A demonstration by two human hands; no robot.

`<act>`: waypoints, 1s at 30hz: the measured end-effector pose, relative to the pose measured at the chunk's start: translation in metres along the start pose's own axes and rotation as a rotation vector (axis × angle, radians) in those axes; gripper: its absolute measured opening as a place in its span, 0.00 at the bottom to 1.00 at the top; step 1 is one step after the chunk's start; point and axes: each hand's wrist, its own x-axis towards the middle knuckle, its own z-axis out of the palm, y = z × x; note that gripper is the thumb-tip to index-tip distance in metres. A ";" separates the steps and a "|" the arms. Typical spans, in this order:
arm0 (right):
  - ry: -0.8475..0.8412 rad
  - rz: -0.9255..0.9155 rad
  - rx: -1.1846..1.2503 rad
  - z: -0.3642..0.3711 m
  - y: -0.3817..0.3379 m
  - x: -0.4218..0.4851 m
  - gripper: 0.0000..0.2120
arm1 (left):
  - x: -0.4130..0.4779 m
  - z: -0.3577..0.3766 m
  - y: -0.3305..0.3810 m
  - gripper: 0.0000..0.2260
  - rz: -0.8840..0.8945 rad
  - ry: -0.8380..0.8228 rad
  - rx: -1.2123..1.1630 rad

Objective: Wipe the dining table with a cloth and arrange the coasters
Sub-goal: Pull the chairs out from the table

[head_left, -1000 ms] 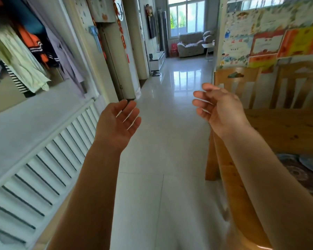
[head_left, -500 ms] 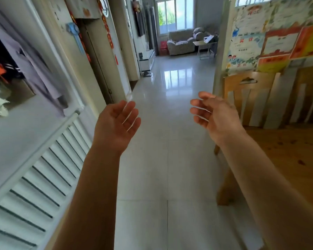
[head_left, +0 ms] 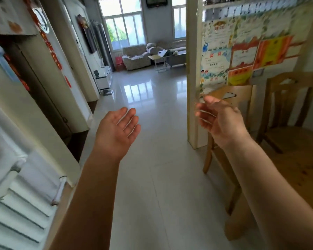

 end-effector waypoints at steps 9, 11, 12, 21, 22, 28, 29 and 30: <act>0.273 -0.100 -0.001 -0.009 0.002 0.133 0.09 | 0.180 0.067 -0.029 0.08 -0.196 -0.219 0.042; 0.304 -0.123 0.000 -0.014 0.002 0.169 0.11 | 0.220 0.089 -0.040 0.08 -0.233 -0.263 0.055; 0.317 -0.132 -0.005 -0.019 0.002 0.190 0.11 | 0.242 0.102 -0.046 0.08 -0.247 -0.279 0.060; 0.445 -0.136 -0.017 -0.052 -0.012 0.365 0.10 | 0.418 0.219 -0.100 0.09 -0.380 -0.398 0.127; 0.459 -0.134 -0.023 -0.055 -0.013 0.382 0.10 | 0.437 0.229 -0.107 0.09 -0.396 -0.414 0.136; 0.554 -0.078 -0.060 -0.080 -0.003 0.471 0.10 | 0.532 0.286 -0.160 0.08 -0.493 -0.452 0.198; 0.581 -0.071 -0.068 -0.084 0.000 0.487 0.10 | 0.548 0.297 -0.171 0.07 -0.513 -0.456 0.207; 0.614 -0.062 -0.085 -0.089 0.003 0.505 0.09 | 0.564 0.309 -0.182 0.07 -0.530 -0.462 0.220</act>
